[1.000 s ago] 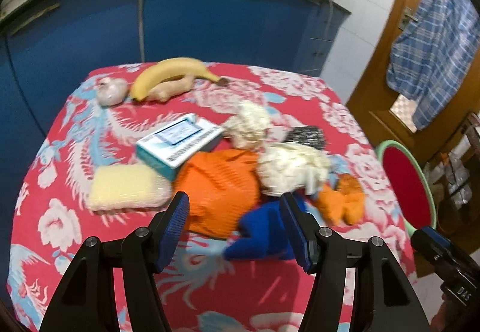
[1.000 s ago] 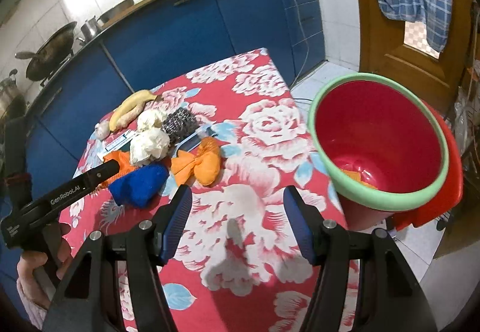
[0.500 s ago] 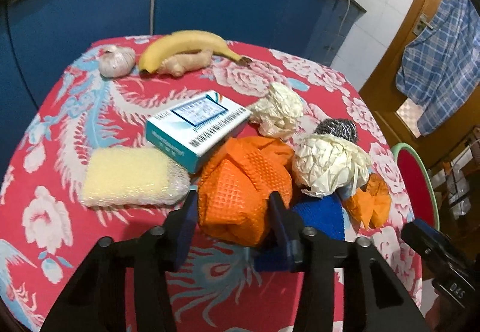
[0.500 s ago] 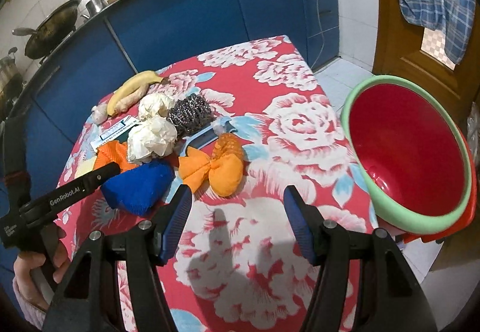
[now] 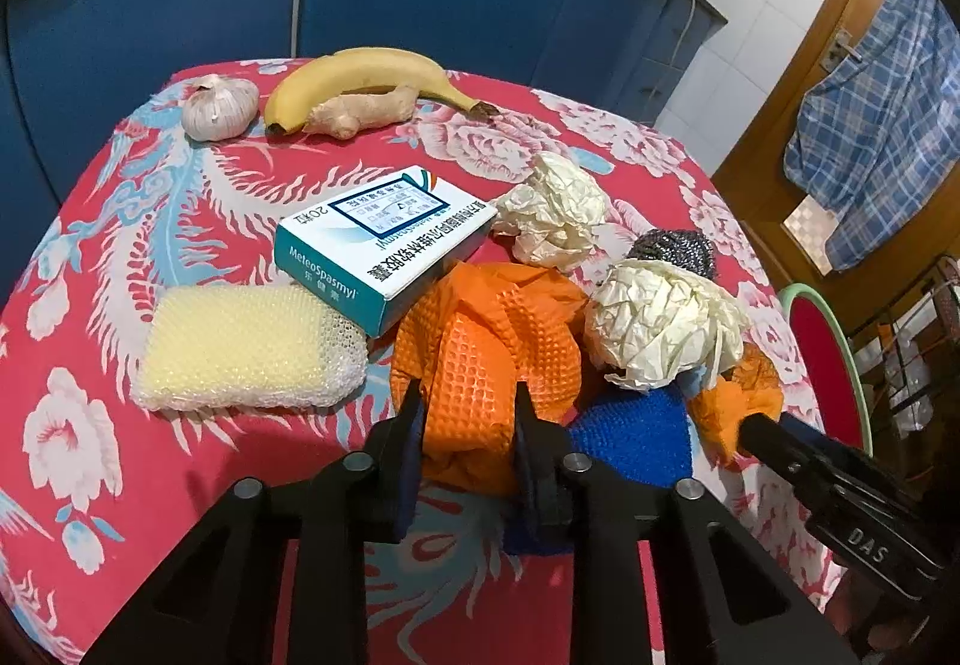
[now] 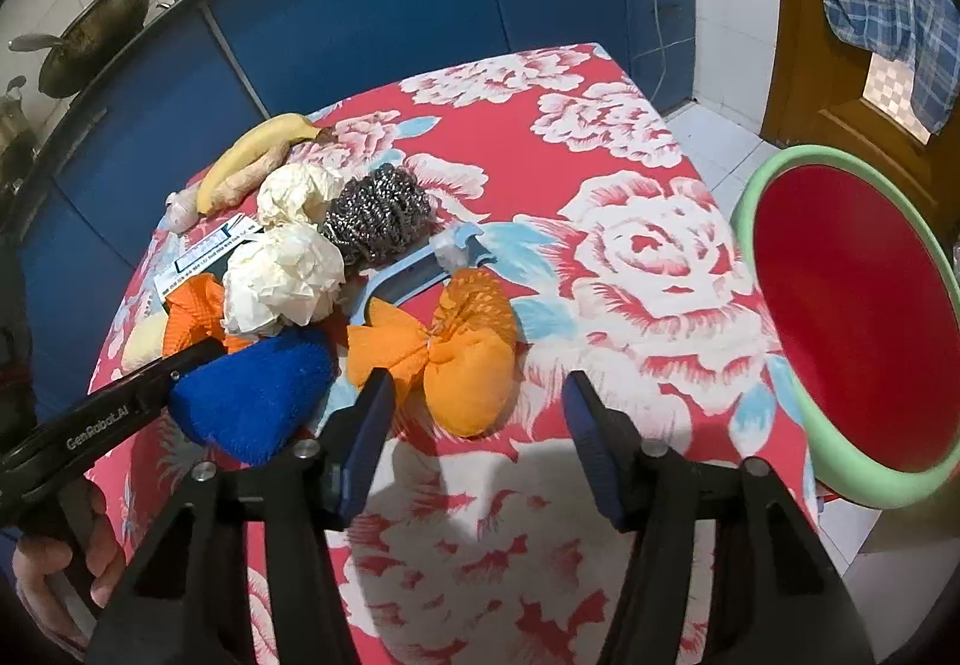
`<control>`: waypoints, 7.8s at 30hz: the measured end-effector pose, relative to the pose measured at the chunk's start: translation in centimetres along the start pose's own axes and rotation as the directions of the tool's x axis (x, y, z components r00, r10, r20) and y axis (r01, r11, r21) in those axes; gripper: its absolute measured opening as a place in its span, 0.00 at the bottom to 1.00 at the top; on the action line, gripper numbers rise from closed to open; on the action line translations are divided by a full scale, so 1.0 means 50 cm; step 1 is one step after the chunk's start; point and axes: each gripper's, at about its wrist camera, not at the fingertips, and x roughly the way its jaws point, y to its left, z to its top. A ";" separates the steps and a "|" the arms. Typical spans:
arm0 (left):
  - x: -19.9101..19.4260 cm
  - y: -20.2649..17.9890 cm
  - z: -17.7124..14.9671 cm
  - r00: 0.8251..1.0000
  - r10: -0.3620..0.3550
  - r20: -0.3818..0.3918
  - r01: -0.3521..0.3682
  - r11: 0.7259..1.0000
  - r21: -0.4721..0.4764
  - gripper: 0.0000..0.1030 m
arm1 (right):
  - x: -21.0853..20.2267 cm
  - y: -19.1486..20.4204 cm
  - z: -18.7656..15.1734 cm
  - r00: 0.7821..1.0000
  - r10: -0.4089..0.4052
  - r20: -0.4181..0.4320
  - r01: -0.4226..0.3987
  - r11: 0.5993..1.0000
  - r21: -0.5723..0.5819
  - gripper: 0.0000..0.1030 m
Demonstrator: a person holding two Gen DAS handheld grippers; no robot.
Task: Collect trash
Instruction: 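Grasp the orange mesh glove with the left tool while the right tool grasps the orange bow mesh, then carry the orange glove and orange bow mesh over the red bucket with both tools, then open both tools to drop the orange items into the bucket, then move both tools back to the table and lower the left tool onto the blue knitted cloth, then close the left tool on the blue knitted cloth and lift it, then hold the blue cloth in the left tool while the right tool grasps the crumpled white bag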
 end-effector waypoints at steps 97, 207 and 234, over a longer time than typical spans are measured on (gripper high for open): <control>0.109 -0.588 -0.024 0.971 -0.198 -0.133 0.238 0.825 0.513 0.20 | -0.184 -0.449 -0.065 0.969 -0.209 0.129 0.134 0.890 0.436 0.27; -0.073 -0.072 -0.044 0.995 -0.087 0.039 0.082 0.989 0.122 0.24 | -0.155 -0.016 -0.046 0.994 -0.073 0.081 0.068 0.996 0.056 0.70; -0.133 0.108 0.029 0.979 0.081 0.190 -0.073 0.996 -0.050 0.24 | -0.026 0.175 0.046 0.999 0.023 0.046 -0.016 0.989 -0.147 0.70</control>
